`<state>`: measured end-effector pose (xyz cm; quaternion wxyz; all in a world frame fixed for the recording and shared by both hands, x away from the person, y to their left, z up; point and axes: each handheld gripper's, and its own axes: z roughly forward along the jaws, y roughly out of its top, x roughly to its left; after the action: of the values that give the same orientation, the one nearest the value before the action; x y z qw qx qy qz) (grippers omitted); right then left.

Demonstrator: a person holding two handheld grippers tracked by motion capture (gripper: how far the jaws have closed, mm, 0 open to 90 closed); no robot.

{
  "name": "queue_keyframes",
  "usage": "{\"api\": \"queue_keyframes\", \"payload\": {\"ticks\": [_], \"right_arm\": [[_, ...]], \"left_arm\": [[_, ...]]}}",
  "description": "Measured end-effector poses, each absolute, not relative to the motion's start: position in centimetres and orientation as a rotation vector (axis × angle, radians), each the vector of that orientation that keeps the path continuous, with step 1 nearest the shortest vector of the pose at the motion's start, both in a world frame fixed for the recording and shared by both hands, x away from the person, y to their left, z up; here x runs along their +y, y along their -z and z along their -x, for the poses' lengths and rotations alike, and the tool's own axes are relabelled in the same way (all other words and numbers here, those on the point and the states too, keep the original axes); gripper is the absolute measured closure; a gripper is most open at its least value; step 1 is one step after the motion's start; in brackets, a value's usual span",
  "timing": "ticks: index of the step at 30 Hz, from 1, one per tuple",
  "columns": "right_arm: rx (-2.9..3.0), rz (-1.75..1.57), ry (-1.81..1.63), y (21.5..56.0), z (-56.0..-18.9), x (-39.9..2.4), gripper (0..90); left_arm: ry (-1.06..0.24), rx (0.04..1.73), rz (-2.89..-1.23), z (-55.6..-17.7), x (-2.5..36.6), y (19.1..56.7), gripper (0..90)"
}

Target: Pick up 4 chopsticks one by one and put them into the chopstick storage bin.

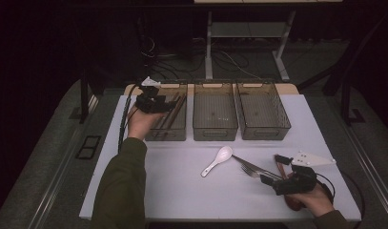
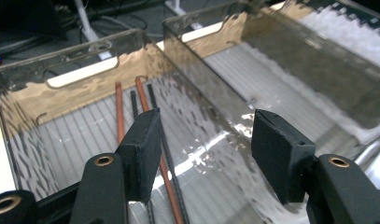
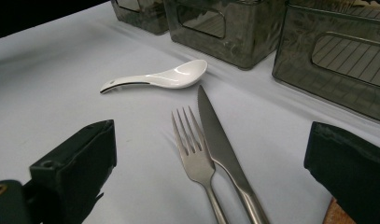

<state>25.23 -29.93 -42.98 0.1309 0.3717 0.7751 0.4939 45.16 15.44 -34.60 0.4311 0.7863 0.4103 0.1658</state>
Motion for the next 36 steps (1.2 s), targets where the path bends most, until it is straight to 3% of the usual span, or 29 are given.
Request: {"api": "queue_keyframes", "payload": {"ticks": [20, 36], "right_arm": [[2.257, -1.074, -1.418, 43.0, -25.3, -29.9, 2.7], [2.252, -1.082, -1.422, 42.9, -25.3, -30.1, 2.7]], "left_arm": [[-0.358, 0.899, -1.957, -37.1, 14.6, 35.6, 27.7], [-0.349, 0.807, -1.985, -32.1, 14.4, 38.5, 23.7]]}}
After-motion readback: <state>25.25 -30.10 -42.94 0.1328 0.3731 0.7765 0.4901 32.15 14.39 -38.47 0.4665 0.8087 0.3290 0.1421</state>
